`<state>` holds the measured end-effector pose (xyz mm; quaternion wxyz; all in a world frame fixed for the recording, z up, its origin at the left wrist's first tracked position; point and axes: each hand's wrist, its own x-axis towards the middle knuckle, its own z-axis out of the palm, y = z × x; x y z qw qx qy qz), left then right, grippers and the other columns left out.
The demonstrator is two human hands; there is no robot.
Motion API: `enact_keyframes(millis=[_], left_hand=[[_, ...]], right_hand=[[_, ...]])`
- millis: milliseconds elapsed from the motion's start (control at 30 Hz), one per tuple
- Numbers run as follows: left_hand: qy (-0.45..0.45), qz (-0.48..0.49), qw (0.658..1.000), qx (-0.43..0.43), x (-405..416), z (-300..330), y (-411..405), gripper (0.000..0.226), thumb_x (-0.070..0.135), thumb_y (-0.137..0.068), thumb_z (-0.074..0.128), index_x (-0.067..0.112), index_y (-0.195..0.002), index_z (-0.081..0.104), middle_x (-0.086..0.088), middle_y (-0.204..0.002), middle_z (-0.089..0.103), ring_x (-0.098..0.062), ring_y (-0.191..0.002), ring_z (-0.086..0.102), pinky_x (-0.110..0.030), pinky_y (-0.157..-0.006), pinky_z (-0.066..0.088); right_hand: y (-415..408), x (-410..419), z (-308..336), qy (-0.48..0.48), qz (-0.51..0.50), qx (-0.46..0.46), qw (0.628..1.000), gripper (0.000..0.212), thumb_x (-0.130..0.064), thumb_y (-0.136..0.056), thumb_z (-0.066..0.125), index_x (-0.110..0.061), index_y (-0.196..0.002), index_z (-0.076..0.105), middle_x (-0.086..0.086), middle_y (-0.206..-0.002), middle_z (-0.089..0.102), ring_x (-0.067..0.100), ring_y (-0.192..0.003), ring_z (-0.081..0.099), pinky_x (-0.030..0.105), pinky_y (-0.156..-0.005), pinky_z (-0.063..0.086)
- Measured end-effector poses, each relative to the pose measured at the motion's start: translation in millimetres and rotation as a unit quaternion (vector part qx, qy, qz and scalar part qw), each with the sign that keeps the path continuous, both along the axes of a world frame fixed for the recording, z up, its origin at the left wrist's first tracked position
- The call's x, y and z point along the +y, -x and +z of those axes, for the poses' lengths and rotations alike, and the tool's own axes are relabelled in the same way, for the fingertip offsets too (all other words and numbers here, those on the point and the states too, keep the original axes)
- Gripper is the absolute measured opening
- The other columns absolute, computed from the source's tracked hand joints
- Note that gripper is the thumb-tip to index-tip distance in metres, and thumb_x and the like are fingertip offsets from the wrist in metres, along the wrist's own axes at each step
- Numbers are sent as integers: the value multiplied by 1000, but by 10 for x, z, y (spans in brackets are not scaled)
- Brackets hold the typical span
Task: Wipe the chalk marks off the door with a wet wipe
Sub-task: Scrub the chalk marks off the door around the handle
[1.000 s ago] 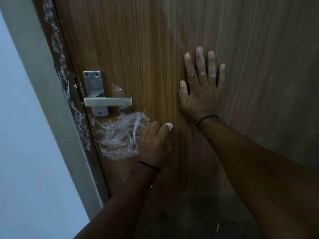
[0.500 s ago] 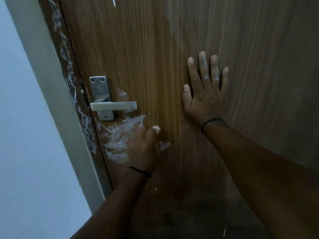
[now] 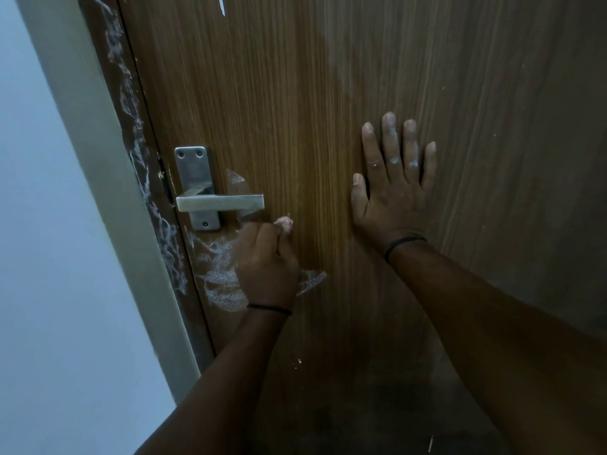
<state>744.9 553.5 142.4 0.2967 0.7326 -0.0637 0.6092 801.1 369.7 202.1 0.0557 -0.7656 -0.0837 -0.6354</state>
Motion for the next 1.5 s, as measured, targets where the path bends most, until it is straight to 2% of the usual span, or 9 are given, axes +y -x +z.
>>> enact_keyframes(millis=[233, 300, 433, 567, 733, 933, 1167, 1300, 1500], left_hand=[[-5, -21, 998, -54, -116, 82, -57, 7, 10, -88, 72, 4, -85, 74, -8, -77, 68, -20, -72, 60, -32, -67, 48], [13, -10, 998, -61, -36, 54, -45, 6, 9, -88, 72, 4, -88, 75, -8, -77, 68, -20, -71, 60, -28, -69, 47], [61, 22, 996, -54, 152, 3, -8, 9, 9, -89, 70, 3, -84, 74, -8, -73, 66, -18, -72, 57, -18, -73, 39], [80, 32, 995, -46, 184, -7, 11, 11, 8, -89, 70, 2, -80, 72, -9, -72, 62, -20, -70, 56, -22, -69, 41], [-13, 13, 1000, -24, 110, -71, 30, 14, 3, -90, 68, 0, -76, 68, -8, -66, 56, -20, -64, 51, -35, -59, 43], [-55, 19, 998, -2, 255, -54, 88, 6, 6, -90, 69, 2, -86, 72, -9, -69, 58, -22, -66, 54, -39, -59, 46], [25, 61, 998, 11, 536, -34, 131, 8, 6, -89, 69, 2, -84, 73, -12, -74, 63, -28, -71, 57, -39, -63, 48], [21, 56, 998, 7, 454, 64, 136, 5, 3, -87, 70, 2, -84, 73, -11, -72, 61, -27, -70, 57, -38, -62, 48], [46, 57, 997, -2, 331, 193, 51, 9, 0, -85, 70, 1, -76, 70, -12, -71, 62, -28, -70, 58, -28, -67, 41]], right_hand=[[-6, -15, -9, -2, -1, -9, 1000, 61, -40, -100, 35, -24, -156, 17, 4, -163, 18, 28, -151, 12, 57, -119, 14], [-1, -4, -4, -1, -2, -5, 1000, 60, -40, -100, 35, -23, -155, 19, 4, -163, 19, 28, -150, 13, 57, -119, 15], [0, 1, 3, -4, -3, -7, 1000, 59, -40, -100, 34, -22, -155, 22, 4, -162, 20, 28, -150, 14, 56, -119, 14], [10, 4, 11, -1, -6, -4, 1000, 59, -40, -101, 31, -23, -155, 19, 4, -163, 18, 28, -151, 12, 55, -120, 12], [13, 35, -76, -4, -9, -1, 1000, 60, -39, -101, 31, -21, -156, 17, 6, -163, 17, 29, -151, 12, 56, -120, 12], [16, 28, -75, -1, -10, 24, 1000, 61, -41, -101, 25, -20, -157, 11, 6, -164, 12, 29, -151, 7, 57, -120, 10], [64, 62, -64, 7, -5, 46, 999, 63, -38, -101, 26, -19, -157, 4, 9, -164, 6, 30, -151, 2, 59, -119, 8], [120, 224, 38, -19, 39, 36, 998, 65, -30, -98, 36, -10, -156, 12, 17, -163, 9, 34, -151, 3, 56, -121, 7], [2, 502, 280, 61, 55, 0, 997, 58, -39, -102, 34, -22, -155, 21, 11, -163, 17, 38, -150, 9, 59, -119, 8]])
